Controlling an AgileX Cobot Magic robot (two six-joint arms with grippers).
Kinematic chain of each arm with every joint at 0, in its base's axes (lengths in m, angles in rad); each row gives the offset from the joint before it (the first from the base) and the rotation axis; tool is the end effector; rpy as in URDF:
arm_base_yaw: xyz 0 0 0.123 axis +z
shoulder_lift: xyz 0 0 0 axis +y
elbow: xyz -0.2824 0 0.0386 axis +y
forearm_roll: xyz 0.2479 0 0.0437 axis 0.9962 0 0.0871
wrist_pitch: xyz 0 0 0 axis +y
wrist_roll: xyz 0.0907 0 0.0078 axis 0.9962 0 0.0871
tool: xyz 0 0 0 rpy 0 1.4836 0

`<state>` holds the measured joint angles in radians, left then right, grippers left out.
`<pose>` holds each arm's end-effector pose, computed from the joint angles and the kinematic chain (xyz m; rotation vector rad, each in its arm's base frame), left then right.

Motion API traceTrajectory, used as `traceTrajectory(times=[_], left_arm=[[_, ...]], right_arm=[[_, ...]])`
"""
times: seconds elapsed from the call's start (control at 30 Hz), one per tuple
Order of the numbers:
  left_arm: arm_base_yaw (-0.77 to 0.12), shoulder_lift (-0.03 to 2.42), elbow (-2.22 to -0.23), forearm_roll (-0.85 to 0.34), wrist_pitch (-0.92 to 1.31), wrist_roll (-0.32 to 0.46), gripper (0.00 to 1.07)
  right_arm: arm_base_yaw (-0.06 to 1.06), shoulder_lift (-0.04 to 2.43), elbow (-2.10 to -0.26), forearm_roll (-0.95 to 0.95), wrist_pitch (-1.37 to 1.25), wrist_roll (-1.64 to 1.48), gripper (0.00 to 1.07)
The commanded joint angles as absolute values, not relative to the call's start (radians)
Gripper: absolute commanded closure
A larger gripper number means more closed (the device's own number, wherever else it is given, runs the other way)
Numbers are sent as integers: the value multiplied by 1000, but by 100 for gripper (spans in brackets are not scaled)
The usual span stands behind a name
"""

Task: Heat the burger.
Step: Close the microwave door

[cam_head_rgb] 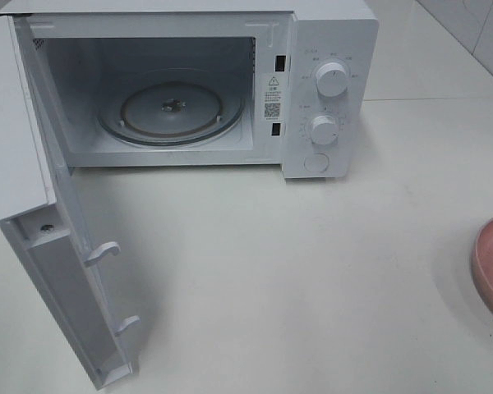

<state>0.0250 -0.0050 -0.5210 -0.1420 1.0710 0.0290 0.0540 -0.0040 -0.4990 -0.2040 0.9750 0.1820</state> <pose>-0.0087 -0.0115 0.2828 0.0137 2.0231 -0.1351 -0.0021 -0.0154 0.2853 0.1235 1.9372 -0.0839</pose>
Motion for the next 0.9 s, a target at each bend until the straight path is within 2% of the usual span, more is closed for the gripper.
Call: traceTrajectory(times=[0.03,0.9], left_arm=[[29,-14,-516,-142,1072,23,9],[29,-14,-516,-142,1072,23,9]], right_arm=[[49,-29,-498,-201,967,172,32],[49,-29,-498,-201,967,172,32]])
